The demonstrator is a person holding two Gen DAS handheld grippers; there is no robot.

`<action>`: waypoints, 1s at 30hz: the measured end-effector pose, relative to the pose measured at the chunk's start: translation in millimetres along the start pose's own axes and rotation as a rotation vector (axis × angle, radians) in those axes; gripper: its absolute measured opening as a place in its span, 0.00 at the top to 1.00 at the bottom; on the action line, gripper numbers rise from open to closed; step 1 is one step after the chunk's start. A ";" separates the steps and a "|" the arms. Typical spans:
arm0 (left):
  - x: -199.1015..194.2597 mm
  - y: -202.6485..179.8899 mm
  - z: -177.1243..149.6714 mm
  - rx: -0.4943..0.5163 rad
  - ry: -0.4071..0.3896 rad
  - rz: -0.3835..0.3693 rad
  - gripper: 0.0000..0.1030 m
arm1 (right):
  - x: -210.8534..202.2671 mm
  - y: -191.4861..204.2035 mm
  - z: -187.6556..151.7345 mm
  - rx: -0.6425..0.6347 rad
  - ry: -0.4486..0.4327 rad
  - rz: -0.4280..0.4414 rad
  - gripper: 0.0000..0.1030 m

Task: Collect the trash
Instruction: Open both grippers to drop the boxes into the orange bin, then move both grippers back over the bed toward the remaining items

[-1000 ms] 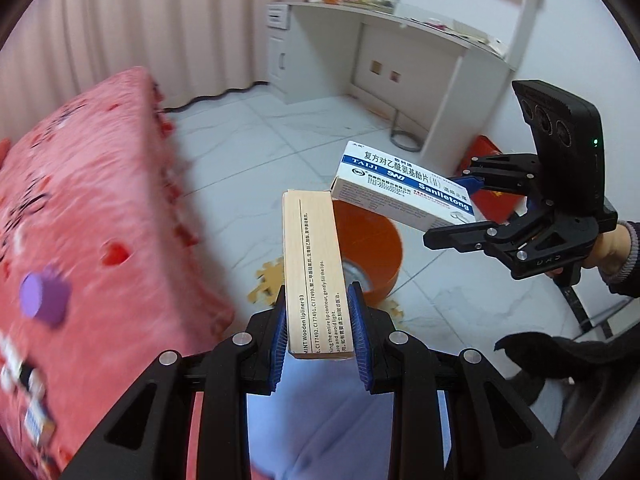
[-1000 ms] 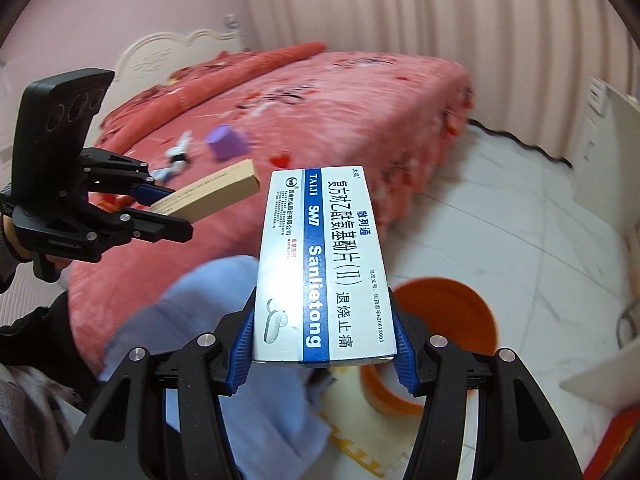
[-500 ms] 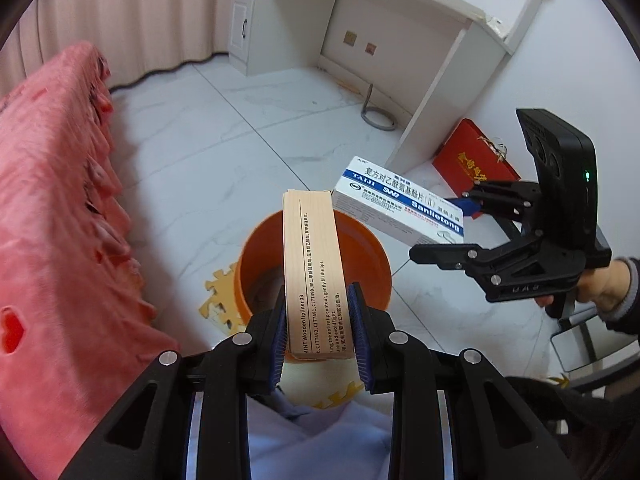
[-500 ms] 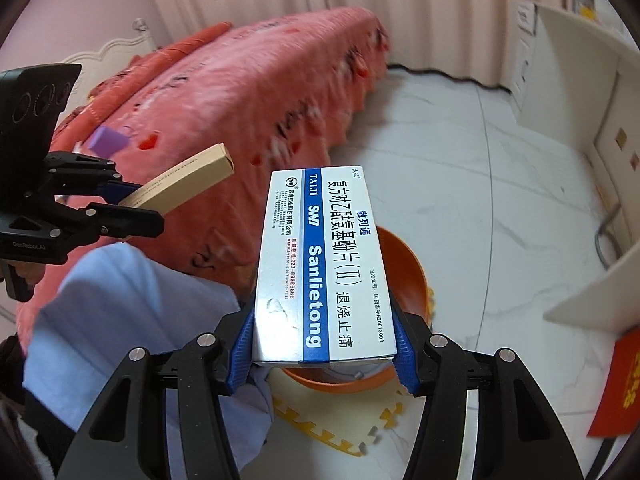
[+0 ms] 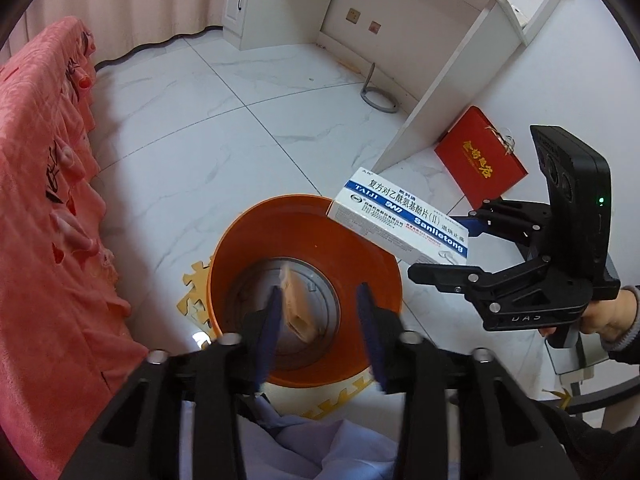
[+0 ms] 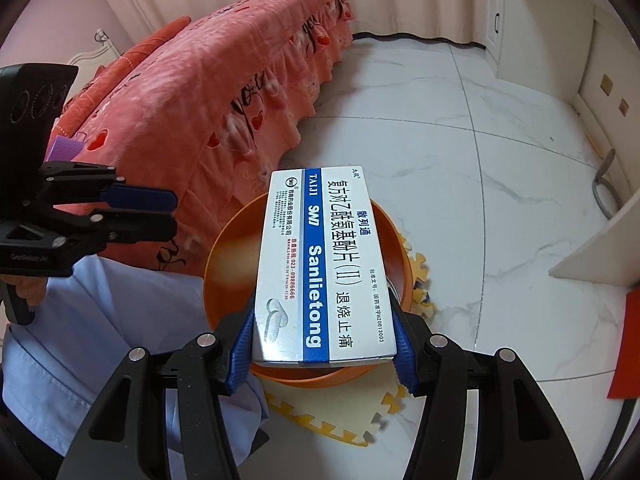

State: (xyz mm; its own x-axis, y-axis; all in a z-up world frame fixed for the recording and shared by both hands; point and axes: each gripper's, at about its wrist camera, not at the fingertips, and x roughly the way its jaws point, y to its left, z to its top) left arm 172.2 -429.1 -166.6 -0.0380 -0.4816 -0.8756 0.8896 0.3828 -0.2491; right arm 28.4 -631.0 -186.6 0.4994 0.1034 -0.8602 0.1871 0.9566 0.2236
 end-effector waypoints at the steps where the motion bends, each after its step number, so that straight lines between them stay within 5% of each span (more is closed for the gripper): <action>1: 0.7 -1.6 0.7 0.003 0.002 0.002 0.57 | 2.0 1.6 0.2 -0.004 0.003 0.002 0.45; 8: -4.6 3.2 -6.6 0.002 0.010 0.027 0.57 | 17.7 14.6 5.3 -0.045 0.023 -0.003 0.42; 11: -7.8 8.7 -8.8 -0.016 0.007 0.038 0.57 | 22.1 17.6 6.7 -0.049 0.027 -0.020 0.33; 20: -16.3 10.3 -15.0 -0.016 -0.001 0.052 0.57 | 3.8 30.9 8.4 -0.071 0.010 -0.005 0.33; 23: -25.0 9.6 -21.0 -0.017 -0.011 0.064 0.43 | -8.4 41.5 9.9 -0.089 -0.004 0.017 0.33; 28: -50.3 6.9 -33.9 -0.018 -0.042 0.109 0.40 | -33.3 65.9 13.5 -0.128 -0.041 0.054 0.28; 30: -64.9 5.8 -41.4 -0.026 -0.064 0.142 0.28 | -43.2 78.1 15.7 -0.145 -0.057 0.077 0.26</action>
State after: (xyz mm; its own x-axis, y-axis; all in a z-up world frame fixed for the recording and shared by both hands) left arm 161.0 -363.0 -128.4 0.1175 -0.4704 -0.8746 0.8717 0.4707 -0.1361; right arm 34.7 -565.0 -124.7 0.5559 0.1664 -0.8144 0.0244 0.9761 0.2161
